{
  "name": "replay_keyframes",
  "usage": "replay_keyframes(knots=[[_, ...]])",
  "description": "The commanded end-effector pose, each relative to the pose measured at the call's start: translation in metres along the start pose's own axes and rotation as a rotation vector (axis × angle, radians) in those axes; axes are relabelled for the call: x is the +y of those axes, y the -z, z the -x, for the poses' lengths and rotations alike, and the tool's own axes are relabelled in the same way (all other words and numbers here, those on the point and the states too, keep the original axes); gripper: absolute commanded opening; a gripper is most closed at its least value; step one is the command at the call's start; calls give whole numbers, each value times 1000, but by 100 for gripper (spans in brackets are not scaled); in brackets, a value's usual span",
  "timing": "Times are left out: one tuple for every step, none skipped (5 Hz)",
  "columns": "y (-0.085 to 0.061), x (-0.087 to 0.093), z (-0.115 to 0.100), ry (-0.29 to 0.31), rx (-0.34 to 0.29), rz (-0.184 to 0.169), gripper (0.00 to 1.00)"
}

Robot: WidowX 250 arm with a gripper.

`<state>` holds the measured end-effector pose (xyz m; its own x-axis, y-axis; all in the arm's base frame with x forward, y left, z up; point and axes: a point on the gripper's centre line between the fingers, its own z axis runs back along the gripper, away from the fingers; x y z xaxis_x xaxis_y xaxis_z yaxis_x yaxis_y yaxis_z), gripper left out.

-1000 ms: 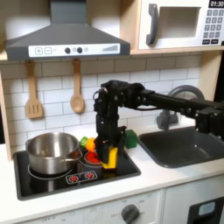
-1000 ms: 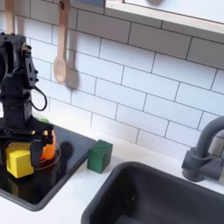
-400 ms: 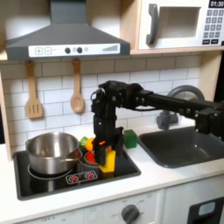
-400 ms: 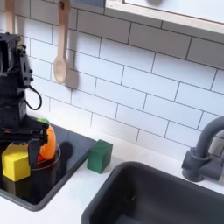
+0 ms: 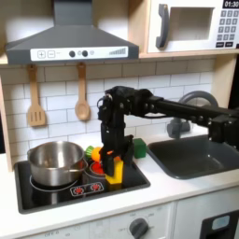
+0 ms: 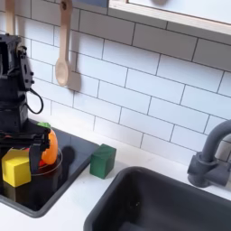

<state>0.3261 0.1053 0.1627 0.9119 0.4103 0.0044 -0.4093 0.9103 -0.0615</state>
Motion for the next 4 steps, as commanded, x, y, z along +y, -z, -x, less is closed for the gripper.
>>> replay_keyframes(knots=[[-12, -8, 3, 17, -19, 41, 100], [-26, -15, 4, 37, -50, 70, 100], [-37, -21, 7, 56, -71, 97, 100], [-43, -31, 11, 81, -83, 124, 100]])
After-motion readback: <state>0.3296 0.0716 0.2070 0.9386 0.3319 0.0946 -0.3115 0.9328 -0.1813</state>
